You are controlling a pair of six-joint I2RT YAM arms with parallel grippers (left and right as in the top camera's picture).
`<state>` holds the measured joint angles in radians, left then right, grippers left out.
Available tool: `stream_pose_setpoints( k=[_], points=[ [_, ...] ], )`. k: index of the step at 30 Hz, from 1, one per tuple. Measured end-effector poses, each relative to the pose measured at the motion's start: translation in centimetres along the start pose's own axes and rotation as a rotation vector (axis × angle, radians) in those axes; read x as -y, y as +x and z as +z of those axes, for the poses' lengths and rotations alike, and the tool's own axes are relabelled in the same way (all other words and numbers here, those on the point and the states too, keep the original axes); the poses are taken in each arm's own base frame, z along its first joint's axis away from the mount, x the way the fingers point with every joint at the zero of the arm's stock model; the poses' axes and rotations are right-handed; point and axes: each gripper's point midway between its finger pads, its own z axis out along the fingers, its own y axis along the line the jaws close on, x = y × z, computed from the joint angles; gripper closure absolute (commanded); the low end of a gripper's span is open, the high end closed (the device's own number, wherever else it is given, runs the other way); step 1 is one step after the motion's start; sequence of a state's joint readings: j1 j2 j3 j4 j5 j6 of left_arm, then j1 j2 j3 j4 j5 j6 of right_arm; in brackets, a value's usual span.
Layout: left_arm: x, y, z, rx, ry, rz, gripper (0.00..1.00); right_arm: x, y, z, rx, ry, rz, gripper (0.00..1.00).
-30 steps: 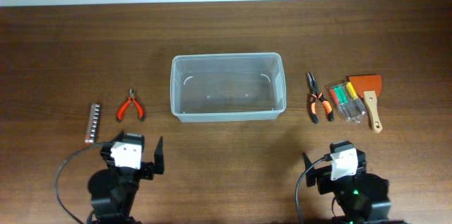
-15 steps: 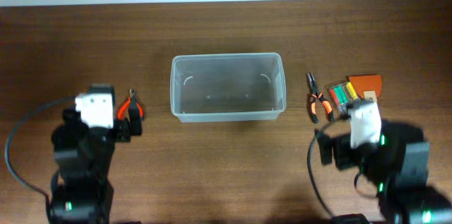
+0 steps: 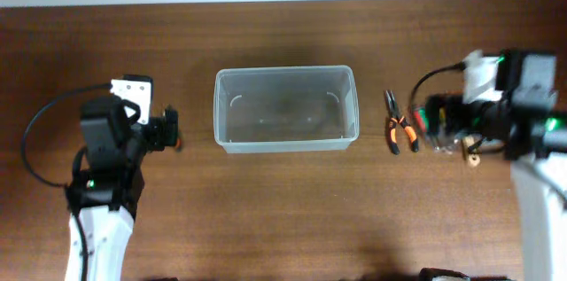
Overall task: Pack container
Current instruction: 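Move the right gripper to the orange scraper and grasp its wooden handle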
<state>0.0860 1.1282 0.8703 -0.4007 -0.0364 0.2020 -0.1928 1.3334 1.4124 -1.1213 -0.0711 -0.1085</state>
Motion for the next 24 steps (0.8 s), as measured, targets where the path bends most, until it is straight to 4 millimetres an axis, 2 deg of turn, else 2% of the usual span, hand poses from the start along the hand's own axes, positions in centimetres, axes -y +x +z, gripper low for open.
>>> stream_pose_setpoints(
  k=[4, 8, 10, 11, 17, 19, 24],
  points=[
    [0.4, 1.7, 2.0, -0.076, 0.013, 0.003, 0.01, 5.8, -0.5, 2.6, -0.040, 0.081, 0.130, 0.01],
    [0.8, 3.5, 3.9, -0.150, 0.028, 0.006, 0.01, 11.4, 0.5, 5.6, -0.090, 0.147, 0.250, 0.01],
    [0.9, 4.2, 4.5, -0.179, 0.031, 0.007, 0.01, 13.0, 0.9, 6.9, -0.108, 0.160, 0.274, 0.02],
    [1.1, 4.8, 5.1, -0.204, 0.036, 0.008, 0.01, 14.1, 1.0, 8.3, -0.119, 0.165, 0.278, 0.02],
    [1.5, 6.7, 6.6, -0.273, 0.050, 0.011, 0.01, 15.5, 2.1, 14.3, -0.195, 0.142, 0.245, 0.02],
    [1.6, 7.0, 6.8, -0.284, 0.052, 0.011, 0.01, 15.6, 3.0, 16.1, -0.237, 0.128, 0.245, 0.07],
    [1.6, 7.1, 6.9, -0.288, 0.053, 0.012, 0.01, 14.7, 4.6, 18.6, -0.307, 0.076, 0.240, 0.12]
  ],
)
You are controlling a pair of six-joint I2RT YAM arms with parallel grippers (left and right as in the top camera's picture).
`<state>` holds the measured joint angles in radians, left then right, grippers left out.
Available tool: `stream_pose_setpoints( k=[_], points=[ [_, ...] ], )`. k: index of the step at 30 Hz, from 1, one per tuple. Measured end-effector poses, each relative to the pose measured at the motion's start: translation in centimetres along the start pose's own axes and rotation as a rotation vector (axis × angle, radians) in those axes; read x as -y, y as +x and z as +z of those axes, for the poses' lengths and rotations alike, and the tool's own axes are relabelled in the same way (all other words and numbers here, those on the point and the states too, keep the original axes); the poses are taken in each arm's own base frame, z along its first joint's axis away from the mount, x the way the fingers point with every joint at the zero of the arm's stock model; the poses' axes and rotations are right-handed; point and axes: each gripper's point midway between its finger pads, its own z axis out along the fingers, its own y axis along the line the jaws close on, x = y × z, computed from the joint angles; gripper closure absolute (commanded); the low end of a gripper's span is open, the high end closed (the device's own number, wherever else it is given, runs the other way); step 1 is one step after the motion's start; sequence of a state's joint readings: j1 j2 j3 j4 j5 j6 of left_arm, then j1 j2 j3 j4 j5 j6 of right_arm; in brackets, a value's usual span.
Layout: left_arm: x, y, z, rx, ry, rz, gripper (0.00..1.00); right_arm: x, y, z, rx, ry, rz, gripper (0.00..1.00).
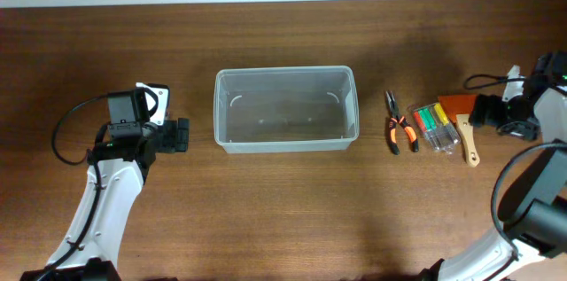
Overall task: Pack container
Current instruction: 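Move the right gripper to the orange scraper and grasp its wooden handle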
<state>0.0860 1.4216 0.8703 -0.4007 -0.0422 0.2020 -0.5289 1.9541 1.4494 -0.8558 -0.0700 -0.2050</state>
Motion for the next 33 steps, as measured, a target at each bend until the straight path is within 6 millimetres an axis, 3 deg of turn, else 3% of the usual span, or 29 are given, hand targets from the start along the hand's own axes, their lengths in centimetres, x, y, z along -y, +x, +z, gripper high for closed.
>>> stream_pose_setpoints(
  k=[3, 8, 23, 33],
  points=[
    [0.0, 0.0, 0.0, 0.000, 0.000, 0.000, 0.01, -1.3, 0.0, 0.5, -0.012, -0.016, -0.035, 0.18],
    [0.0, 0.0, 0.0, 0.000, 0.000, 0.000, 0.01, -3.5, 0.3, 0.6, -0.039, -0.001, -0.109, 0.18],
    [0.0, 0.0, 0.0, 0.000, 0.000, 0.000, 0.01, -2.6, -0.9, 0.8, -0.007, 0.086, -0.129, 0.22],
    [0.0, 0.0, 0.0, 0.000, 0.000, 0.000, 0.01, -2.6, 1.3, 5.1, -0.129, 0.064, -0.116, 0.28]
  ],
)
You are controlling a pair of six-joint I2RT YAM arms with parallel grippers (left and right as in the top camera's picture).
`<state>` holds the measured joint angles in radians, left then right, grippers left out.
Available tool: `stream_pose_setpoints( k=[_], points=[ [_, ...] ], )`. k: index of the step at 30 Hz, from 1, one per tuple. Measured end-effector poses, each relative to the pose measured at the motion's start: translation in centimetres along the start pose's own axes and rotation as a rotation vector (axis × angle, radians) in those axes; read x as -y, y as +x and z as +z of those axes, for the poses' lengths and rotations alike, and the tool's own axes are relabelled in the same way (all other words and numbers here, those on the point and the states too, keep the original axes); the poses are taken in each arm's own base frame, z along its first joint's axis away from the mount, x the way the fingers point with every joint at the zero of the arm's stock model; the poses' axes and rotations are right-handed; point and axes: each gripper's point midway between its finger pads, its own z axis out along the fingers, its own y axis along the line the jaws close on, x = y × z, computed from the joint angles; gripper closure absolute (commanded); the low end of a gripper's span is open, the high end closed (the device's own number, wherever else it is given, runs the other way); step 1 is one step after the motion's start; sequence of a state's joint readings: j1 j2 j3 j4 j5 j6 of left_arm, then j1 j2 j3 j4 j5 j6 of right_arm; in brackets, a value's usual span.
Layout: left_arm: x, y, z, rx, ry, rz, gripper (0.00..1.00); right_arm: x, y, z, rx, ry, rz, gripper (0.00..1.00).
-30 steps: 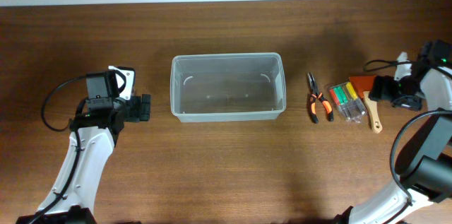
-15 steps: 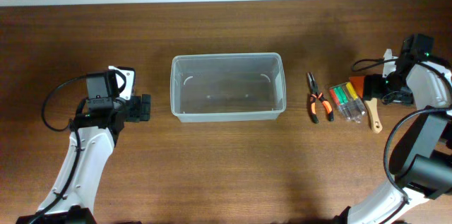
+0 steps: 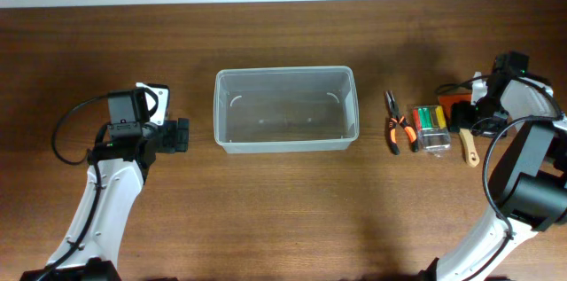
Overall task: Pack container
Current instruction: 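Move the right gripper to the orange scraper and grasp its wooden handle, then carry the scraper with the right gripper and drop it into the container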
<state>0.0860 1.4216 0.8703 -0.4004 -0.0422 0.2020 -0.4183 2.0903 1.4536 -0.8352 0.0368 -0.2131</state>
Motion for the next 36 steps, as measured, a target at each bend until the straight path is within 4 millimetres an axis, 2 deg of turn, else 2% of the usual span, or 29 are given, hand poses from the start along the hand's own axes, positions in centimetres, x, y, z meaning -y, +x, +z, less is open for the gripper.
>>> stream_pose_setpoints(
  k=[9, 16, 18, 20, 23, 32, 36],
  points=[
    [0.0, 0.0, 0.0, 0.000, 0.000, 0.000, 0.01, -0.4, -0.5, 0.1, 0.020, -0.024, 0.003, 0.31],
    [0.0, 0.0, 0.0, 0.000, 0.000, 0.000, 0.01, -0.4, -1.6, 0.2, 0.064, -0.029, 0.003, 0.41],
    [0.0, 0.0, 0.0, 0.000, 0.000, 0.000, 0.01, -0.4, -1.7, 0.2, 0.067, -0.031, 0.004, 0.49],
    [0.0, 0.0, 0.0, 0.000, 0.000, 0.000, 0.01, -0.5, -1.8, 0.2, 0.071, -0.032, 0.004, 0.51],
    [0.0, 0.0, 0.0, 0.000, 0.000, 0.000, 0.01, -0.5, -1.8, 0.2, 0.072, -0.036, 0.003, 0.60],
    [0.0, 0.0, 0.0, 0.000, 0.000, 0.000, 0.01, -0.8, -1.7, 0.2, 0.066, -0.053, 0.008, 0.64],
    [0.0, 0.0, 0.0, 0.000, 0.000, 0.000, 0.01, -0.9, -1.5, 0.2, 0.058, -0.058, 0.033, 0.70]
  ],
)
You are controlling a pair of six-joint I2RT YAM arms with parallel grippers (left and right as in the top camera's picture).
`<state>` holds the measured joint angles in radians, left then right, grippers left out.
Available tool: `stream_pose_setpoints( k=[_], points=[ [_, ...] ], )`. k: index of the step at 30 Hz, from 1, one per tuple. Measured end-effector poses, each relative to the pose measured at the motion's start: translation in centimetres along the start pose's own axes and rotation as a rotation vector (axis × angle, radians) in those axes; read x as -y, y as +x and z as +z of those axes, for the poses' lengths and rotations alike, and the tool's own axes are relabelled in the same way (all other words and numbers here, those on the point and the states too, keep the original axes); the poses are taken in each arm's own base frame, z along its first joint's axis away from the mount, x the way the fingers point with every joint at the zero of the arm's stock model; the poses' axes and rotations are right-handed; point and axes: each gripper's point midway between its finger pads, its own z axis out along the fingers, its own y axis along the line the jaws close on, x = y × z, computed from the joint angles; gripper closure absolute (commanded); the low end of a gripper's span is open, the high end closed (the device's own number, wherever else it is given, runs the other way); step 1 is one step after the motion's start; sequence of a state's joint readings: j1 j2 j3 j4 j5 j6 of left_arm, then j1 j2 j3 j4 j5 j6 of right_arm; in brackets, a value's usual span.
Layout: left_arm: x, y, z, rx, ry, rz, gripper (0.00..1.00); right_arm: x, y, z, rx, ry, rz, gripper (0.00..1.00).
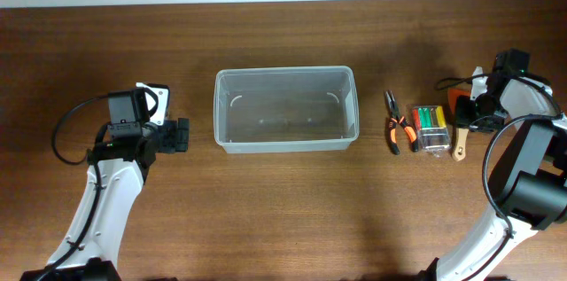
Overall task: Pack container
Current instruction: 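Carry the scraper with the right gripper and drop it into the container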
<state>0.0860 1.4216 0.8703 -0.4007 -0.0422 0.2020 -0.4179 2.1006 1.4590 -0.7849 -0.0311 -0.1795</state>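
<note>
A clear plastic container stands empty in the middle of the table. To its right lie orange-handled pliers, a small clear case of coloured bits and a scraper with an orange blade and wooden handle. My right gripper is down on the scraper where blade meets handle, and looks shut on it. The scraper still rests on the table. Left of the container, my left gripper hovers open, holding nothing.
The right arm's cable loops just behind the scraper. The table's far edge runs along the top, against a white wall.
The scraper's wooden handle has swung left, closer to the bit case, with my right gripper still on it. The left arm has not moved.
First both arms hung over the table, the right one covering the tools. Then the left gripper sat beside the container and the right arm was back at the table's right edge. The right gripper then came onto the scraper, which has now turned.
</note>
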Motion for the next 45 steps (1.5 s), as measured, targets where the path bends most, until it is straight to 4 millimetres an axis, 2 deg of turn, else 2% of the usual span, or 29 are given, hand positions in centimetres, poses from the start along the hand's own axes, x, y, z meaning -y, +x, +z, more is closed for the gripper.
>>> stream_pose_setpoints(
  k=[4, 13, 18, 19, 21, 23, 25, 27, 28, 29, 31, 32, 34, 35, 36, 39, 41, 43, 44, 45],
  points=[
    [0.0, 0.0, 0.0, 0.000, 0.000, 0.000, 0.01, -0.8, 0.4, -0.1, -0.016, -0.045, 0.036, 0.76],
    [0.0, 0.0, 0.0, 0.000, 0.000, 0.000, 0.01, -1.4, 0.7, -0.3, -0.031, -0.078, 0.074, 0.76],
    [0.0, 0.0, 0.0, 0.000, 0.000, 0.000, 0.01, -2.1, 2.8, -1.4, -0.139, -0.109, 0.087, 0.76],
    [0.0, 0.0, 0.0, -0.001, 0.000, 0.000, 0.01, -2.2, 3.2, -2.5, -0.174, -0.115, 0.090, 0.77],
    [0.0, 0.0, 0.0, 0.000, 0.000, 0.000, 0.01, -2.2, 2.4, -4.2, -0.167, -0.116, 0.087, 0.80],
    [0.0, 0.0, 0.0, 0.001, 0.000, 0.000, 0.01, -2.2, 0.5, -7.3, -0.115, -0.109, 0.073, 0.82],
    [0.0, 0.0, 0.0, 0.000, 0.000, 0.000, 0.01, -3.3, -1.3, -11.6, -0.051, -0.104, 0.031, 0.82],
    [0.0, 0.0, 0.0, 0.000, 0.000, 0.000, 0.01, -5.5, -2.5, -15.4, 0.021, -0.102, -0.033, 0.83],
    [0.0, 0.0, 0.0, 0.000, 0.000, 0.000, 0.01, -6.4, -2.9, -16.7, 0.049, -0.103, -0.064, 0.84],
    [0.0, 0.0, 0.0, 0.000, 0.000, 0.000, 0.01, -8.7, -3.3, -19.0, 0.097, -0.108, -0.133, 0.85],
    [0.0, 0.0, 0.0, 0.000, 0.000, 0.000, 0.01, -12.2, -3.6, -21.8, 0.162, -0.120, -0.238, 0.88],
    [0.0, 0.0, 0.0, 0.000, 0.000, 0.000, 0.01, -14.8, -3.5, -23.4, 0.202, -0.134, -0.318, 0.89],
    [0.0, 0.0, 0.0, 0.000, 0.000, 0.000, 0.01, -19.5, -2.8, -25.1, 0.250, -0.159, -0.461, 0.94],
    [0.0, 0.0, 0.0, 0.000, 0.000, 0.000, 0.01, -21.7, -2.1, -25.5, 0.260, -0.174, -0.528, 0.96],
    [0.0, 0.0, 0.0, 0.000, 0.000, 0.000, 0.01, -24.8, -1.1, -25.8, 0.272, -0.193, -0.635, 0.96],
    [0.0, 0.0, 0.0, 0.000, 0.000, 0.000, 0.01, -30.9, 1.4, -25.9, 0.294, -0.230, -0.873, 0.96],
    [0.0, 0.0, 0.0, 0.000, 0.000, 0.000, 0.01, -35.1, 3.8, -25.5, 0.297, -0.250, -1.081, 0.96],
    [0.0, 0.0, 0.0, 0.000, 0.000, 0.000, 0.01, -37.4, 5.3, -24.1, 0.273, -0.255, -1.220, 0.94],
    [0.0, 0.0, 0.0, 0.000, 0.000, 0.000, 0.01, -38.5, 6.0, -22.8, 0.247, -0.254, -1.312, 0.95],
    [0.0, 0.0, 0.0, 0.000, 0.000, 0.000, 0.01, -39.0, 6.3, -22.0, 0.233, -0.254, -1.349, 0.94]
  ],
)
